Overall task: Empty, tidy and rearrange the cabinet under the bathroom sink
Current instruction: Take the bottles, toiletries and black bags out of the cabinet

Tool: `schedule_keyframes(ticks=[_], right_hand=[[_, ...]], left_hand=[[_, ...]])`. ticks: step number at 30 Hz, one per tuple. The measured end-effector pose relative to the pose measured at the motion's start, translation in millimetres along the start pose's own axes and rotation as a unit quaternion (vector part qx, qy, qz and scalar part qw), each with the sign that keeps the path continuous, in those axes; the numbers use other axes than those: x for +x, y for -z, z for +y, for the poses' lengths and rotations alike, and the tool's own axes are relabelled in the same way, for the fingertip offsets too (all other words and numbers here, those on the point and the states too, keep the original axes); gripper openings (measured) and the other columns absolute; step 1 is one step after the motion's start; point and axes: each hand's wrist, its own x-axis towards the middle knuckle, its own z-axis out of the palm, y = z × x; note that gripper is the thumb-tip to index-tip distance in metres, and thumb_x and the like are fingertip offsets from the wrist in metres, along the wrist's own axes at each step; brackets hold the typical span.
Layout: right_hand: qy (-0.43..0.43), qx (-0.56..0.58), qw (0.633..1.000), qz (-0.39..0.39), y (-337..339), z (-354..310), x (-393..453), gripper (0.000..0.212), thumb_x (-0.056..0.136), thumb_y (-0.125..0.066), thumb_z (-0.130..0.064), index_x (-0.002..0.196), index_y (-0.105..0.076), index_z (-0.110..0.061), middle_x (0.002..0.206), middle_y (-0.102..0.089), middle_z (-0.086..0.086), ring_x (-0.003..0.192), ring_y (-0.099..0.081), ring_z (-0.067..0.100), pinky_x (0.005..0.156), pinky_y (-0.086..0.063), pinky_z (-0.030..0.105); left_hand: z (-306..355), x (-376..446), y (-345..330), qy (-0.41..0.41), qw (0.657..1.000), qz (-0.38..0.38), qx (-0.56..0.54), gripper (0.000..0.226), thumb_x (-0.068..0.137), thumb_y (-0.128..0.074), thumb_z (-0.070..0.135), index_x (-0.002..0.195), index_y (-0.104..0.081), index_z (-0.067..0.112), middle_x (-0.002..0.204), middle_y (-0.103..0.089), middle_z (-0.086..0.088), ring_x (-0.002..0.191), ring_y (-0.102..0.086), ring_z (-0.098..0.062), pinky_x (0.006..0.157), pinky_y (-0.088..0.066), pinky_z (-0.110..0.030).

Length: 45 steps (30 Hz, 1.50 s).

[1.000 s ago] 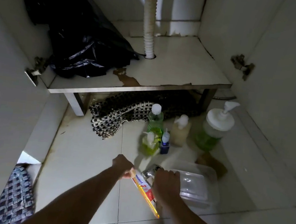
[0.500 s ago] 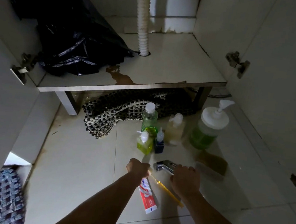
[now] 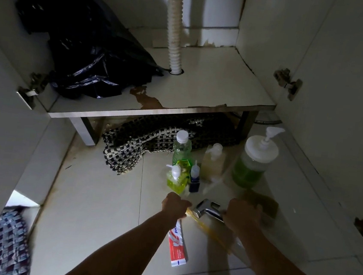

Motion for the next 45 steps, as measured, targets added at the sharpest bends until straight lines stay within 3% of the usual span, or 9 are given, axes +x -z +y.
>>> schedule_keyframes(ticks=[5,8,12,15,18,25,34,41,45], right_hand=[[0.009,0.070,0.998,0.005,33.6,-11.4,9.5,0.033,0.088,-0.050,-0.035,0.117,-0.056,-0.019,0.121,-0.061,0.003,0.115,-0.055,0.024,0.096,-0.039,0.037],[0.038,0.199,0.978,-0.050,70.8,-25.5,24.4,0.029,0.089,-0.054,-0.032,0.112,-0.059,-0.014,0.114,-0.063,0.006,0.105,-0.060,0.022,0.088,-0.048,0.033],[0.075,0.272,0.959,-0.031,140.7,-53.9,42.2,0.018,0.076,-0.057,-0.028,0.079,-0.064,-0.011,0.084,-0.068,0.008,0.079,-0.067,0.025,0.077,-0.055,0.034],[0.123,0.286,0.950,0.038,195.7,-84.0,42.0,0.025,0.075,-0.060,-0.031,0.060,-0.055,-0.011,0.072,-0.068,0.011,0.075,-0.067,0.027,0.071,-0.053,0.033],[0.184,0.237,0.947,0.117,233.2,-117.8,45.2,0.025,0.083,-0.059,-0.029,0.073,-0.064,-0.007,0.075,-0.065,0.011,0.073,-0.062,0.025,0.064,-0.047,0.030],[0.252,0.118,0.948,0.155,279.3,-215.3,96.7,0.048,0.086,-0.059,-0.044,0.123,-0.052,-0.014,0.126,-0.055,0.008,0.110,-0.056,0.025,0.087,-0.047,0.032],[0.337,-0.030,0.902,0.267,301.1,-357.4,166.0,0.116,0.066,-0.080,-0.048,0.149,-0.002,-0.026,0.143,-0.034,0.022,0.127,-0.041,0.042,0.108,-0.029,0.053],[0.334,-0.030,0.891,0.305,283.4,-366.0,193.0,0.037,0.091,-0.052,-0.013,0.127,-0.047,-0.017,0.101,-0.065,0.010,0.095,-0.063,0.030,0.089,-0.043,0.038],[0.356,0.181,0.872,0.282,287.3,-362.8,195.5,0.029,0.089,-0.049,-0.004,0.113,-0.064,-0.012,0.098,-0.068,0.013,0.089,-0.065,0.032,0.070,-0.047,0.030]], left_hand=[[40.1,-19.4,20.5,-0.024,0.982,-0.107,0.157,0.019,0.087,-0.067,0.012,0.098,-0.060,-0.003,0.097,-0.062,-0.020,0.079,-0.062,-0.028,0.085,-0.055,-0.043],[87.7,-35.6,52.6,-0.038,0.902,-0.199,0.381,0.037,0.093,-0.060,0.018,0.121,-0.055,-0.006,0.113,-0.062,-0.029,0.094,-0.067,-0.038,0.081,-0.057,-0.047],[165.2,-52.2,119.4,-0.026,0.864,-0.158,0.477,0.035,0.096,-0.056,0.019,0.121,-0.053,-0.003,0.103,-0.064,-0.025,0.089,-0.068,-0.037,0.076,-0.056,-0.049],[205.8,-52.3,182.4,-0.070,0.931,-0.078,0.350,0.022,0.097,-0.053,0.021,0.110,-0.058,0.004,0.082,-0.062,-0.012,0.068,-0.064,-0.023,0.068,-0.058,-0.040],[215.2,-32.3,233.1,-0.193,0.969,0.078,0.136,0.012,0.094,-0.056,0.017,0.098,-0.061,0.007,0.084,-0.065,-0.013,0.068,-0.066,-0.023,0.068,-0.059,-0.038],[202.1,28.4,294.5,-0.267,0.877,0.394,0.058,0.050,0.082,-0.065,0.016,0.129,-0.051,0.011,0.125,-0.058,-0.017,0.112,-0.056,-0.037,0.086,-0.045,-0.034],[210.4,104.4,316.1,-0.259,0.891,0.351,-0.128,0.086,0.076,-0.074,0.018,0.148,-0.028,0.021,0.148,-0.031,-0.011,0.131,-0.039,-0.031,0.105,-0.040,-0.036],[219.3,123.2,313.9,-0.203,0.881,0.277,-0.327,0.086,0.075,-0.076,0.033,0.146,-0.027,0.027,0.142,-0.041,-0.009,0.120,-0.049,-0.031,0.099,-0.046,-0.040],[224.1,111.8,317.0,-0.199,0.852,0.232,-0.425,0.101,0.051,-0.074,0.061,0.140,-0.036,0.033,0.136,-0.052,0.001,0.120,-0.054,-0.026,0.101,-0.045,-0.049]])
